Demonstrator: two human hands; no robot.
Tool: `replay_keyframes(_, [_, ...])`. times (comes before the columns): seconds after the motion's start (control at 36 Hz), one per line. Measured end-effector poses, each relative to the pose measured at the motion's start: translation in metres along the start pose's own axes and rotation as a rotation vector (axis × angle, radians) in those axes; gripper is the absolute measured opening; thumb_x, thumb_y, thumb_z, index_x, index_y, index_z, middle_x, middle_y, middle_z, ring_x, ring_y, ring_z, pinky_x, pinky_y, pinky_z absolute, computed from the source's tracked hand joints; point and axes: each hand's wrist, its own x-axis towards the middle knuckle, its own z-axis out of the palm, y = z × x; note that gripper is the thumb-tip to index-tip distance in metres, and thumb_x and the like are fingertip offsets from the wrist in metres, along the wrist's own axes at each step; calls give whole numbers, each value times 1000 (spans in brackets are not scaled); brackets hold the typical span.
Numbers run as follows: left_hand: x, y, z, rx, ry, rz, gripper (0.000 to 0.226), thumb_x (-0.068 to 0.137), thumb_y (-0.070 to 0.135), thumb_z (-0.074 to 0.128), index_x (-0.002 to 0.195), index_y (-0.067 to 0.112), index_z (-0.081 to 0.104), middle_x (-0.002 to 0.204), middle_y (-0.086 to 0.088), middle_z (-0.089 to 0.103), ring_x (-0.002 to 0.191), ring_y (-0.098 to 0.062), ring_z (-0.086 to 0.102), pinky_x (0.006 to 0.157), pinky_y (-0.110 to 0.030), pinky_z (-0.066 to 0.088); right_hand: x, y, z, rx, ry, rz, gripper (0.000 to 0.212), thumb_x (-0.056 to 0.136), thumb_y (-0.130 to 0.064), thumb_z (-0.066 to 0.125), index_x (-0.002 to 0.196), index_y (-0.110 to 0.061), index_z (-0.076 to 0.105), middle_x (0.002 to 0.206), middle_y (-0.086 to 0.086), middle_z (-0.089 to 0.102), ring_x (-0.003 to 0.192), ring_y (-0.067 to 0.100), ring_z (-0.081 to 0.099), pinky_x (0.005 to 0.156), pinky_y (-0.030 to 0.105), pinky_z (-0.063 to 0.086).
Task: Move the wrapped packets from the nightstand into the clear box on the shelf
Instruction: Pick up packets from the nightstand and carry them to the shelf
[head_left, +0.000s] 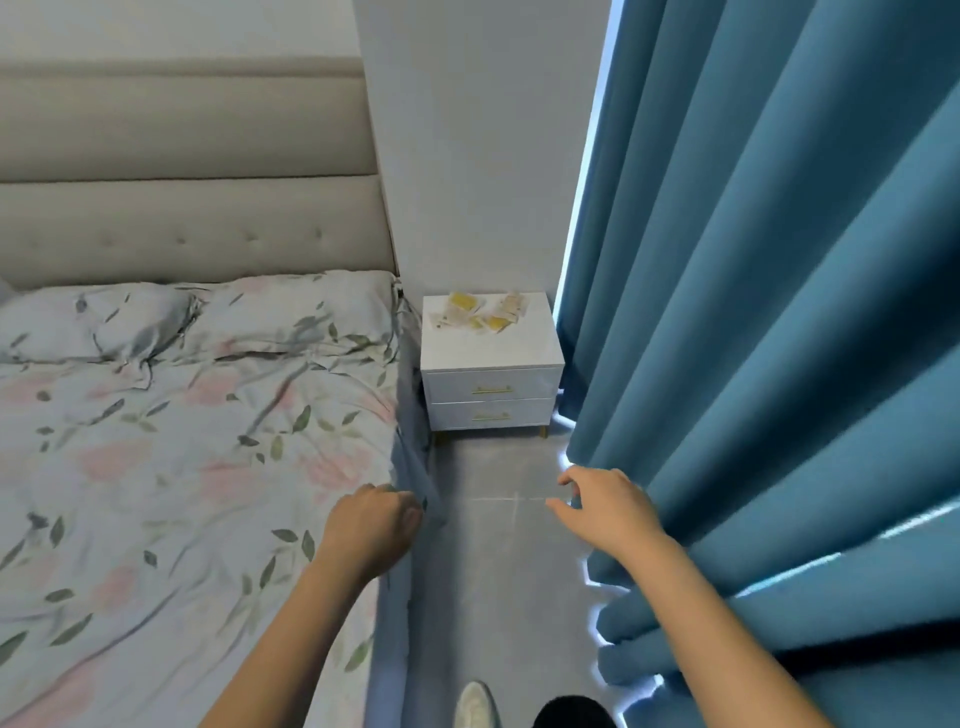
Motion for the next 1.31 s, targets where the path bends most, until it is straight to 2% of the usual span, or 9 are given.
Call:
replay_keyframes(0.22, [118, -29, -20, -28, -51, -11, 31, 96, 34, 39, 112, 27, 65, 111, 1, 66, 106, -23, 56, 82, -31, 44, 114, -4, -30, -18, -37, 45, 41, 93, -44, 48, 130, -28, 52, 122, -4, 62, 122, 21, 48, 97, 33, 44])
replay_keyframes(0.44, [260, -50, -29, -93, -74, -15, 34, 98, 36, 36, 118, 30, 63, 117, 1, 63, 109, -22, 56, 85, -31, 44, 269, 7, -64, -53, -70, 82, 38, 91, -43, 50, 127, -29, 54, 126, -3, 60, 121, 21, 50, 96, 34, 45])
replay_keyframes(0.67, [405, -86, -48, -123, -70, -120, 33, 98, 36, 37, 119, 32, 63, 119, 2, 64, 110, -23, 55, 87, -31, 45, 449, -7, -89, -80, -119, -11, 35, 91, -37, 48, 124, -30, 56, 125, -4, 61, 118, 20, 51, 88, 31, 45])
replay_keyframes(0.86, [494, -108, -50, -254, -56, -173, 41, 92, 36, 35, 111, 24, 69, 102, -7, 70, 100, -31, 61, 79, -36, 48, 551, -12, -87, -120, -246, -7, 33, 91, -34, 49, 123, -31, 56, 125, -7, 61, 116, 18, 53, 87, 29, 45])
replay_keyframes(0.97, [553, -130, -39, -232, -141, -187, 37, 98, 35, 35, 118, 26, 64, 112, -4, 66, 106, -28, 57, 83, -33, 44, 605, -14, -74, -179, -319, 30, 35, 92, -29, 45, 126, -32, 53, 125, -8, 61, 117, 17, 52, 87, 26, 45])
replay_keyframes(1.11, [626, -163, -20, -248, -139, -169, 35, 98, 33, 36, 122, 28, 61, 116, -2, 64, 109, -24, 55, 86, -30, 41, 669, -27, -60, -129, -345, 105, 34, 93, -25, 45, 125, -30, 53, 125, -8, 61, 115, 16, 54, 88, 27, 46])
replay_keyframes(1.17, [648, -174, -11, -250, -124, -166, 34, 97, 31, 38, 117, 26, 65, 111, -3, 65, 105, -27, 57, 83, -31, 42, 694, -34, -50, -92, -345, 115, 32, 94, -25, 46, 125, -29, 54, 123, -7, 62, 113, 17, 55, 87, 29, 47])
replay_keyframes(1.25, [676, -189, 1, -274, -72, -157, 28, 90, 25, 48, 94, 18, 74, 88, -10, 70, 86, -35, 63, 69, -36, 48, 730, -43, -28, -67, -375, 101, 32, 94, -24, 47, 125, -26, 54, 121, -4, 63, 110, 19, 56, 88, 31, 49])
replay_keyframes(1.31, [690, -197, 8, -276, -88, -156, 24, 88, 23, 52, 91, 16, 75, 85, -11, 69, 83, -37, 63, 66, -37, 48, 754, -49, -14, -58, -397, 96, 33, 94, -22, 48, 126, -25, 55, 121, -2, 62, 110, 19, 57, 87, 31, 48])
